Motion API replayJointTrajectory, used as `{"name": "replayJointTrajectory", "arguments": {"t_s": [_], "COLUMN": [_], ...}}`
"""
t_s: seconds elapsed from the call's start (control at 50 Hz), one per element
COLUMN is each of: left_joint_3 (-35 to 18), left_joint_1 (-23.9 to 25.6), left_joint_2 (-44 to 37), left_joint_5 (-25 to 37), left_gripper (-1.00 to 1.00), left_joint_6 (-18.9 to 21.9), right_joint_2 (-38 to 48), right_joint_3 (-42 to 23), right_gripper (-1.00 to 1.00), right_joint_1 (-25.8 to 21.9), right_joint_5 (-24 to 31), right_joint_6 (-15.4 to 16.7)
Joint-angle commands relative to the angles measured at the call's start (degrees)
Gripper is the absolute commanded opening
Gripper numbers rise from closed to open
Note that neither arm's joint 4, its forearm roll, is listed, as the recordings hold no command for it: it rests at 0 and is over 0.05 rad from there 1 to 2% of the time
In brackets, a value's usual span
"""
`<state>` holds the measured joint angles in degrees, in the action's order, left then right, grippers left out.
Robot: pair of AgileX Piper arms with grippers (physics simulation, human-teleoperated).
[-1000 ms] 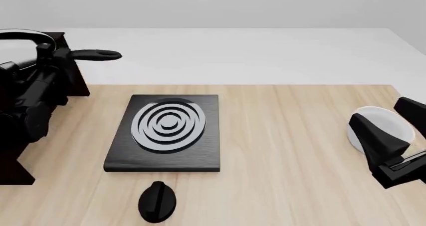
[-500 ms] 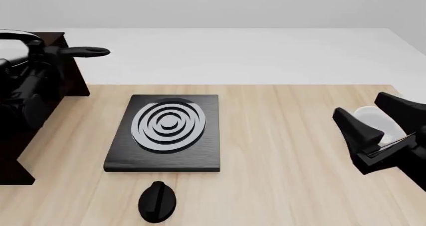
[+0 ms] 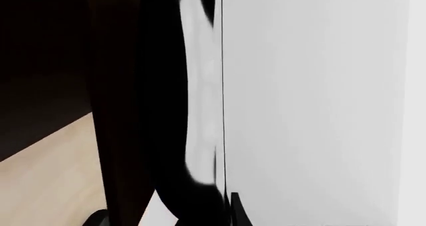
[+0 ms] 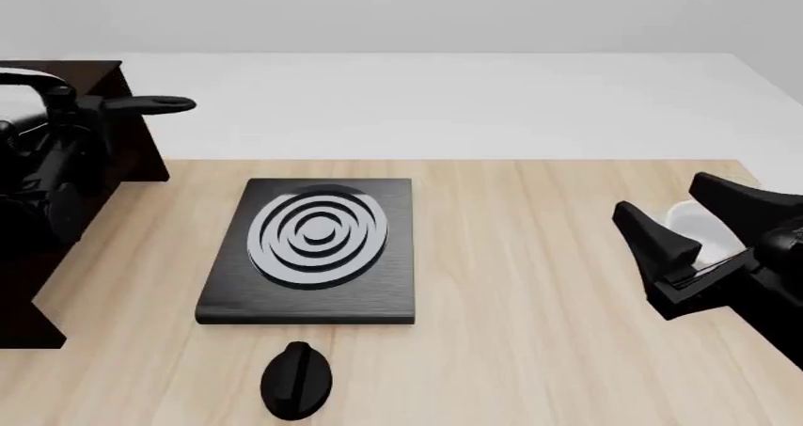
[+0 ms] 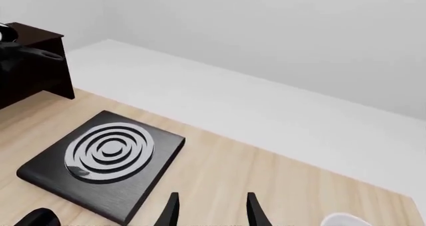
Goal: Put the frying pan on the cabinet shelf.
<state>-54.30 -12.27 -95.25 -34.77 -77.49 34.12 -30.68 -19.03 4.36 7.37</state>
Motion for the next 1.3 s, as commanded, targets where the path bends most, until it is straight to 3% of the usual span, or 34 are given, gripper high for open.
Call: {"name": "replayJointTrajectory", "arguments": {"t_s": [0.02,0.32,0.34,0.84,1.3], "left_joint_3": [0.2,2.0,2.7,2.9,9.1], "left_joint_1": [-2.1,-2.5,-1.7,-2.0,1.0], "left_joint_2": [-1.0,-2.0,-1.8,1.3,10.1], "left_joint_5": [-2.6,-4.7,-5.2,-4.2,-4.0], "left_gripper": [-1.0,-1.0,1.0,1.0,1.0], "left_joint_6": [-0.2,-1.0,-1.4,0.2,3.5], "right_joint_2": [0.5,-0.8,-0.8,-1.8,-3.4], "right_joint_3": [0.7,1.8,1.8,3.6,5.5], "right_gripper": [1.0,1.0,1.0,1.0,1.0], "right_joint_1": [0.4,1.0,0.9,-0.6,0.4], "right_joint_5": [-0.4,0.8,0.9,1.2,2.2], "right_joint_6": [-0.3,-0.4,-0.3,0.4,-0.8]}}
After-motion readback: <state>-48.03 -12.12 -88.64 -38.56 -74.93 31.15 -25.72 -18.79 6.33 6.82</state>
